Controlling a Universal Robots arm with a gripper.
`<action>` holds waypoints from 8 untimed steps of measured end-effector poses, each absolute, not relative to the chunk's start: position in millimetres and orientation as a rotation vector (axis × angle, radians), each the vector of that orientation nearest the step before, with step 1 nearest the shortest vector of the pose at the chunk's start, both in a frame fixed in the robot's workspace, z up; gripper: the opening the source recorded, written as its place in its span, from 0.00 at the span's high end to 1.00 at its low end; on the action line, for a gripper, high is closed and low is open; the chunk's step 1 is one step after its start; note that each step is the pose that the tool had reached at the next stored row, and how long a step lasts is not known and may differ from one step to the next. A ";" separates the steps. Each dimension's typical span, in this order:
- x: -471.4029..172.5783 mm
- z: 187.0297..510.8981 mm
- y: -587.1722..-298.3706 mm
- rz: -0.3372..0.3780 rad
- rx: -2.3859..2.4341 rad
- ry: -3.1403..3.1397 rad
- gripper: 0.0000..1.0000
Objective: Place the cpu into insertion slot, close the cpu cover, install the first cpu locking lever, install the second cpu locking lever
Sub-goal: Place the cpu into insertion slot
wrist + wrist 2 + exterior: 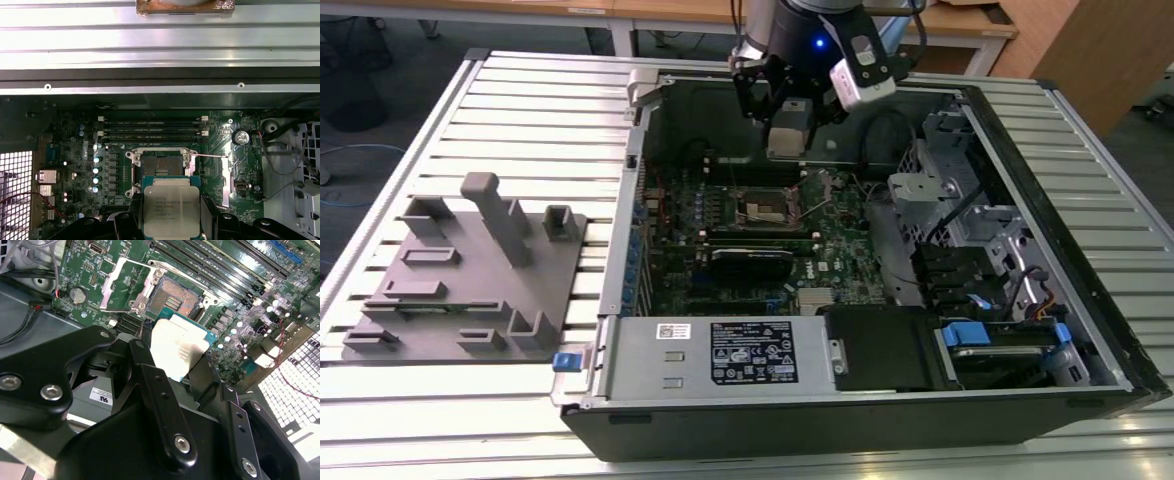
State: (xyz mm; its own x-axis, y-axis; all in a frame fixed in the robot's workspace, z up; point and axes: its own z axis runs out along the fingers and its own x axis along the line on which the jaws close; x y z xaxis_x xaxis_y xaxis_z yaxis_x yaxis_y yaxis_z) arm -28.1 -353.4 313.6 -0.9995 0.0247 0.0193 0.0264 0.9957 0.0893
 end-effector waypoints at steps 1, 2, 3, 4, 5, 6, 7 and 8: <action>-28.1 313.4 -353.4 -0.140 -0.040 -3.120 0.46; -28.1 313.4 -353.4 -0.140 -0.040 -3.120 0.46; -28.1 313.4 -353.5 -0.139 -0.040 -3.120 0.46; -28.1 313.4 -353.4 -0.139 -0.040 -3.120 0.46; -28.1 313.3 -353.4 -0.140 -0.040 -3.120 0.46; -28.1 313.3 -353.4 -0.140 -0.040 -3.120 0.46; -28.1 313.1 -353.4 -0.140 -0.040 -3.120 0.46; -28.1 312.7 -353.4 -0.140 -0.040 -3.120 0.46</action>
State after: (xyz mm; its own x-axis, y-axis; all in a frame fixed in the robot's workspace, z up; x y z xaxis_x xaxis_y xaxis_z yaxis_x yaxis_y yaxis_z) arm -28.1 -353.4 312.7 -0.9995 0.0248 0.0192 0.0264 0.9956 0.0895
